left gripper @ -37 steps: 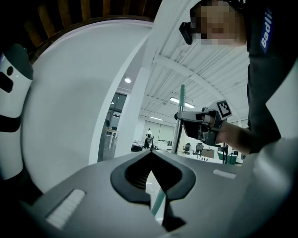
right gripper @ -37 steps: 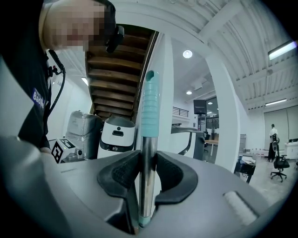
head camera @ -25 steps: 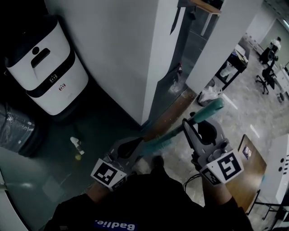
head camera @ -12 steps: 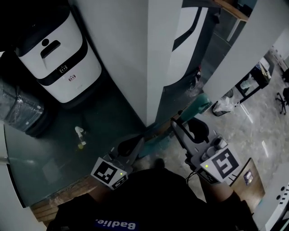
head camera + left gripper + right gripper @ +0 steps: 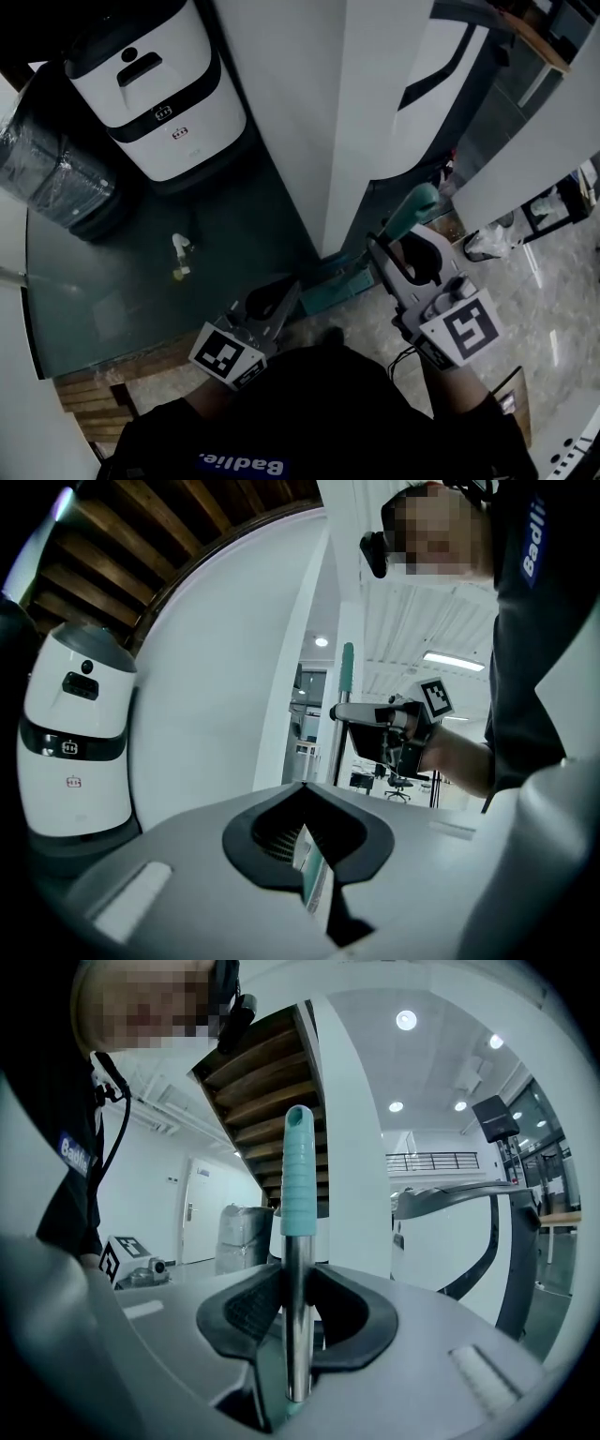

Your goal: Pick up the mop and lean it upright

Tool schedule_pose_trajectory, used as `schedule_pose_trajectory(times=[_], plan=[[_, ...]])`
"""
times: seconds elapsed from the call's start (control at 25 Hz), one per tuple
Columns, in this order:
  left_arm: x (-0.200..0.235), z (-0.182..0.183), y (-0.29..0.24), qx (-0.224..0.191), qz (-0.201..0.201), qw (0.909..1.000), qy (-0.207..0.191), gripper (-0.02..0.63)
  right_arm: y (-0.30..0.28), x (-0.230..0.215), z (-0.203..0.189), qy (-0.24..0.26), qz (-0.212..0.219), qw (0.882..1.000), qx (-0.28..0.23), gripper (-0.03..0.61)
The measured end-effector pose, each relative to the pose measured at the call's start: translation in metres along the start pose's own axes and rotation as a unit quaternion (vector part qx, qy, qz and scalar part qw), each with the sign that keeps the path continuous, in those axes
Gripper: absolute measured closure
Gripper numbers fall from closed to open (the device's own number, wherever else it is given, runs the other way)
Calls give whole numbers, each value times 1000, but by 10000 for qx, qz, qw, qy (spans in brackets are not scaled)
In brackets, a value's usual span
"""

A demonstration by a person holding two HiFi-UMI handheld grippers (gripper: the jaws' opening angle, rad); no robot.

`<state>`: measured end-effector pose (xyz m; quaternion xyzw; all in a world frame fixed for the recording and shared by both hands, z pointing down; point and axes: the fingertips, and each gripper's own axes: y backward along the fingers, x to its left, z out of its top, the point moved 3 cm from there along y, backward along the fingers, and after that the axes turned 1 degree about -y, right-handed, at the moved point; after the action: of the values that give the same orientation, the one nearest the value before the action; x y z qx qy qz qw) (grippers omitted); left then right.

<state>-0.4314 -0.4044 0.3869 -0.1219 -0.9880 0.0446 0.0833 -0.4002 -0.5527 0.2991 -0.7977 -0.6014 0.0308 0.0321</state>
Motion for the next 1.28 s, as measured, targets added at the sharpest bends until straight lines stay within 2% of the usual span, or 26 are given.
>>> schedule_pose_trajectory(times=[0.12, 0.32, 0.6, 0.92, 1.28], plan=[[6, -1, 5, -1, 175, 9998, 23, 594, -11, -6, -11, -77, 40, 9999, 142, 471], [17, -1, 12, -13, 386, 9992, 50, 594, -26, -14, -15, -57, 118, 9999, 68, 471], [19, -2, 15, -13, 410, 9992, -17, 594, -43, -24, -19, 26, 89, 10000, -26, 468], [26, -7, 17, 65, 457, 9989, -2, 594, -66, -34, -22, 221, -61, 9997, -4, 463], [35, -5, 19, 18, 524, 9986, -25, 594, -83, -46, -23, 492, -431, 9979, 36, 454]])
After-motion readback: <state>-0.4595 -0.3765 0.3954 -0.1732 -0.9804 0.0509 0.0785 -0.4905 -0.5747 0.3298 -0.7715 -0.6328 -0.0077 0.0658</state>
